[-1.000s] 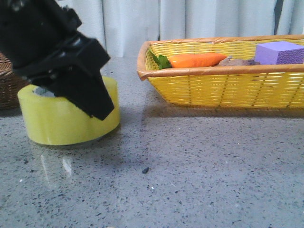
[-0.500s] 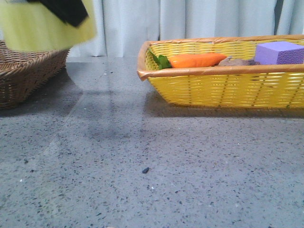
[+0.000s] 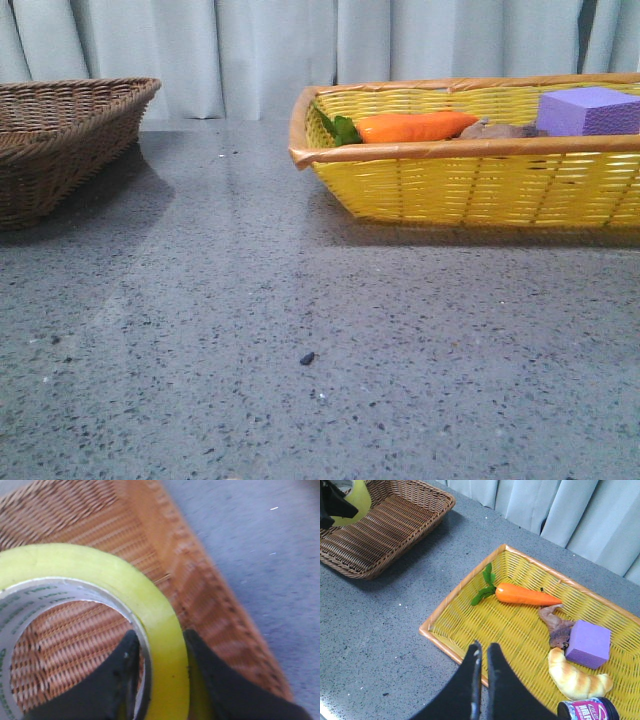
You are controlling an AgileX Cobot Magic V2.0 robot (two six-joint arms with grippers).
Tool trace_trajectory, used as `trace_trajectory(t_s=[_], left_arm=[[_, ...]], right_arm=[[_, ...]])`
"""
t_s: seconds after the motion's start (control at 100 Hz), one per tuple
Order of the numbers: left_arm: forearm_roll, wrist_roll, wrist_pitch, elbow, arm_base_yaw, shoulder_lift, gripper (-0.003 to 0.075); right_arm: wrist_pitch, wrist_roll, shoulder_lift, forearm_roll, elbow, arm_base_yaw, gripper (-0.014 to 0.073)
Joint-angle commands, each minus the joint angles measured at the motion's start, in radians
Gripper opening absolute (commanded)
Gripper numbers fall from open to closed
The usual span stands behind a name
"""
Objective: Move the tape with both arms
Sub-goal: 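Lift the tape roll with the left gripper and drop it into the brown basket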
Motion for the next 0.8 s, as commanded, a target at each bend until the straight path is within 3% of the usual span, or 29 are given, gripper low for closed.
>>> trace_trajectory(t_s=[0.0, 0.59, 0.79], left_arm=[[-0.031, -0.001, -0.074, -0.038, 0.021, 0.022, 0.0042], [-0.065, -0.001, -0.158, -0.038, 0.026, 0.188, 0.0047], [-0.079, -0.001, -0.155, -0.038, 0.026, 0.203, 0.0144]], right_arm=[[-0.061, -0.001, -0.011, -0.032, -0.016, -0.005, -0.0074], [-0.056, -0.001, -0.011, -0.030, -0.016, -0.005, -0.0074], [-0.054, -0.001, -0.011, -0.028, -0.016, -0.005, -0.0074]])
